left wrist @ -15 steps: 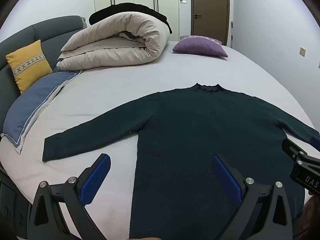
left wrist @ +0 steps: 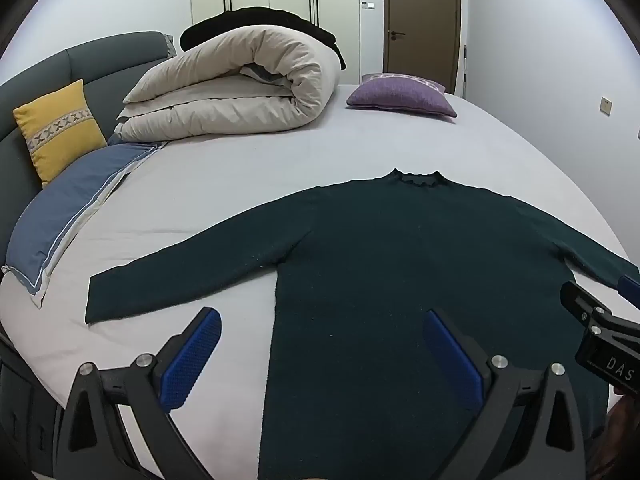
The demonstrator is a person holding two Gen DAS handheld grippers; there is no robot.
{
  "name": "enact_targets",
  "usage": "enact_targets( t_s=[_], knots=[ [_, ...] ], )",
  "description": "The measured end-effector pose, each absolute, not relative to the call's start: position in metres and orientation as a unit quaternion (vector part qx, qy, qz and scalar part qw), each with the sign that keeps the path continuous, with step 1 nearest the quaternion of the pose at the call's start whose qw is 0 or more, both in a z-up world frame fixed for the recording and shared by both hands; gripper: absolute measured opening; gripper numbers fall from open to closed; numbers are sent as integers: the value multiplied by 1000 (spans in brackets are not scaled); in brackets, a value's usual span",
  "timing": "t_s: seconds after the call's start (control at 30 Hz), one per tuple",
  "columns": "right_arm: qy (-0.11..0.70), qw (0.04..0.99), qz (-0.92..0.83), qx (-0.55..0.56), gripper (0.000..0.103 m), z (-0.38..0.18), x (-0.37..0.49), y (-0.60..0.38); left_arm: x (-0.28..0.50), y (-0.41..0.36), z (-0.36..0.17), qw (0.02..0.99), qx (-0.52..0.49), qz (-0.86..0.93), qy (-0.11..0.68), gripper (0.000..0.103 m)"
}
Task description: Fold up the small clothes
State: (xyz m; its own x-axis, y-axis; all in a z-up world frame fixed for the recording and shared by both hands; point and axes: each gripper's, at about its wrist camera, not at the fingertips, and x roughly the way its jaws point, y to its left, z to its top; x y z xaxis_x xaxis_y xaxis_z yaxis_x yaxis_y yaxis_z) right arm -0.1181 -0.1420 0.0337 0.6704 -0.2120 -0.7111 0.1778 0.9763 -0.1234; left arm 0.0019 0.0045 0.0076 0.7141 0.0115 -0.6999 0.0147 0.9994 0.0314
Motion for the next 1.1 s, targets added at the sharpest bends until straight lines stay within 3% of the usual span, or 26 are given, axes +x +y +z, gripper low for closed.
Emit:
enact_targets(
  t_s=[1.1],
  knots=[
    [393,914,-103,-15,103,31,-118,-146,-2,3,9,927,15,1,375,103]
  ],
)
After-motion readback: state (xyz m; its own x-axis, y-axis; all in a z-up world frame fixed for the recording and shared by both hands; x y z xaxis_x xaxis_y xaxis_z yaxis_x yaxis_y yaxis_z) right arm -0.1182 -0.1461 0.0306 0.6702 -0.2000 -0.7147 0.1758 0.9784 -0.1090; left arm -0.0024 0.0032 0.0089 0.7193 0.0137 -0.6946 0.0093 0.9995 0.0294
